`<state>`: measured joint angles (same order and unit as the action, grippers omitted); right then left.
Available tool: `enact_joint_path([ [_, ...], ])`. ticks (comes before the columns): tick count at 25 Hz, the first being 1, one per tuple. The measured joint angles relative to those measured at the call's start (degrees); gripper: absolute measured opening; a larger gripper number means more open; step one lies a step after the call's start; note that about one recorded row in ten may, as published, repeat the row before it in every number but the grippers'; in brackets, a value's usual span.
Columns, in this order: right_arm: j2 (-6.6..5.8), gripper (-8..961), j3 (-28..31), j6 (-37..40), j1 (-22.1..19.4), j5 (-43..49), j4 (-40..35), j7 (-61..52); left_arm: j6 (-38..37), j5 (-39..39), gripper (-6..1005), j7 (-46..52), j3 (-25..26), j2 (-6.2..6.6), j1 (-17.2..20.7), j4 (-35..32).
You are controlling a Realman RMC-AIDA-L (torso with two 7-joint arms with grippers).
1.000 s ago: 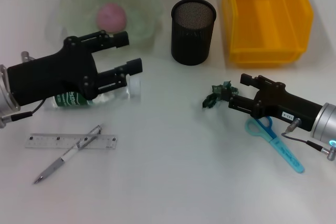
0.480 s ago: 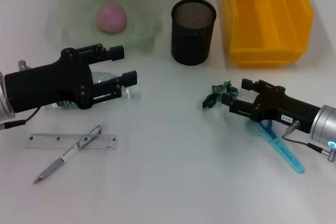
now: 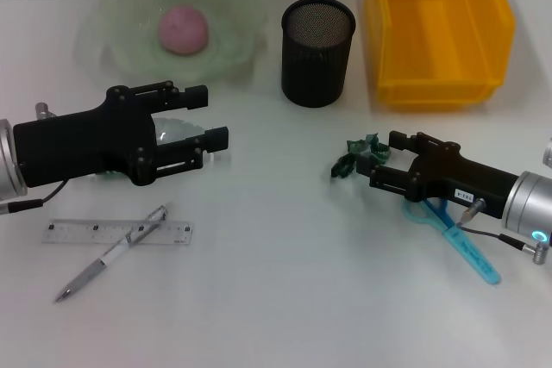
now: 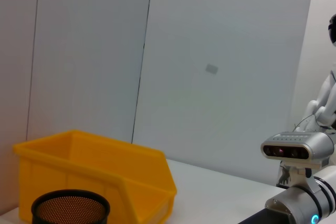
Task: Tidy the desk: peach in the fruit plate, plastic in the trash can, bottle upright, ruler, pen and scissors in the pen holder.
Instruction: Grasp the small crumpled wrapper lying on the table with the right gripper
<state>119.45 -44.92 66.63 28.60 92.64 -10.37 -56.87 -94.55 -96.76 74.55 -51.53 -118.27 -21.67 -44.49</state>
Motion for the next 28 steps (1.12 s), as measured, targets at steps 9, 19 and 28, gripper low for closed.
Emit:
enact_joint_path([
  [9, 0.08, 755, -0.71, -1.68, 1.45, 0.00, 0.62, 0.00, -0.01, 0.12, 640, -0.08, -0.13, -0.12, 0.03, 0.11],
  [19, 0.08, 720, -2.29, -3.41, 2.35, 0.00, 1.16, 0.09, -0.02, 0.29, 637, -0.19, -0.08, -0.12, 0.31, 0.08],
  [28, 0.08, 637, -3.09, -2.98, 2.42, -0.01, 1.03, 0.06, -0.06, 0.42, 635, -0.28, -0.06, -0.18, 0.52, -0.09],
])
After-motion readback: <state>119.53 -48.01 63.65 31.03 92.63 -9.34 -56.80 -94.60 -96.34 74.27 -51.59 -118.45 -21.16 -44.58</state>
